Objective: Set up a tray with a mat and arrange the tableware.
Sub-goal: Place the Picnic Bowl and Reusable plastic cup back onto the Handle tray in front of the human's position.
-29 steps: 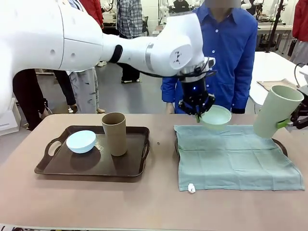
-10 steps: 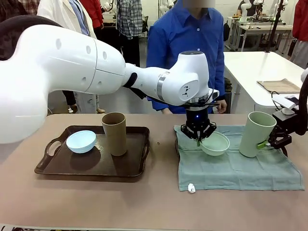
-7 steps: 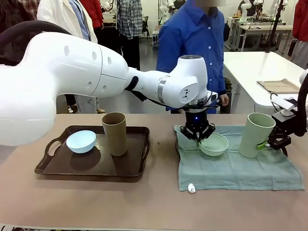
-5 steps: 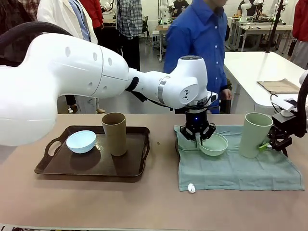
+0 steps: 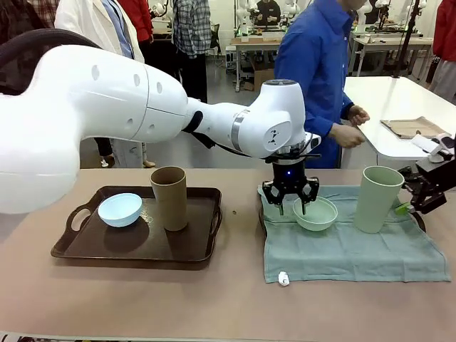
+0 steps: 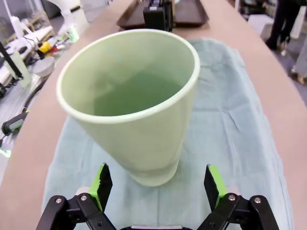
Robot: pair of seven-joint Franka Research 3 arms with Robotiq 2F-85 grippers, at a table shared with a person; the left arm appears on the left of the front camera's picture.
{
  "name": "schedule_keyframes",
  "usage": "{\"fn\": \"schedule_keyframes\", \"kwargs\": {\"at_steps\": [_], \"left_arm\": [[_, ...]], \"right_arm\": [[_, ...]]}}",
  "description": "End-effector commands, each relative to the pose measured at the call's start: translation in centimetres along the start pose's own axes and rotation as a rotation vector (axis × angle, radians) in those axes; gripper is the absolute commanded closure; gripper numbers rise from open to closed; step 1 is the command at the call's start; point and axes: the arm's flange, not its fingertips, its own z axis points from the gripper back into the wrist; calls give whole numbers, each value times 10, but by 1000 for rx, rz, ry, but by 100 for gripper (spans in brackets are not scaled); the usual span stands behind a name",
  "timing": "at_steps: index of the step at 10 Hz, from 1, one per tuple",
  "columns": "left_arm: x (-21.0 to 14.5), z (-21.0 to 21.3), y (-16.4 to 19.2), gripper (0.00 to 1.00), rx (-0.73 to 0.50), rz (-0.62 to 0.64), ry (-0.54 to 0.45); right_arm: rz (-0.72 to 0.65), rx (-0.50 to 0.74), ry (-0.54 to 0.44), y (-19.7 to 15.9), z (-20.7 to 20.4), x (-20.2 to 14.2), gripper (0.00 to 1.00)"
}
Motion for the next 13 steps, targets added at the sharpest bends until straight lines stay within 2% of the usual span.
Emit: {"fn": "schedule_keyframes", "kwargs": {"at_steps": [1,3,4,5,7,8,9,11,13], "left_arm": [[-13,16,17,24,16,-21,-20],[-18,31,25,5,38,-18,-47],[-24,42,30,9,58,-18,-63],[-30,54,36,0,84,-20,-79],[-40,87,51,0,127,-67,-132],[-45,104,62,0,136,-84,-141],[-48,120,74,0,135,-78,-149],[-63,158,94,0,166,-53,-178],[-74,201,109,0,224,-42,-186]], "right_arm": [[-81,-37,45,19,10,5,0],[-196,-52,89,28,27,6,0],[-277,-58,112,33,32,14,0],[-374,-85,139,38,35,29,0],[-620,-219,271,43,49,63,0],[-725,-297,291,44,56,83,0],[-776,-331,326,48,63,106,0],[-897,-454,466,59,68,156,0],[-897,-452,535,73,62,215,0]]}}
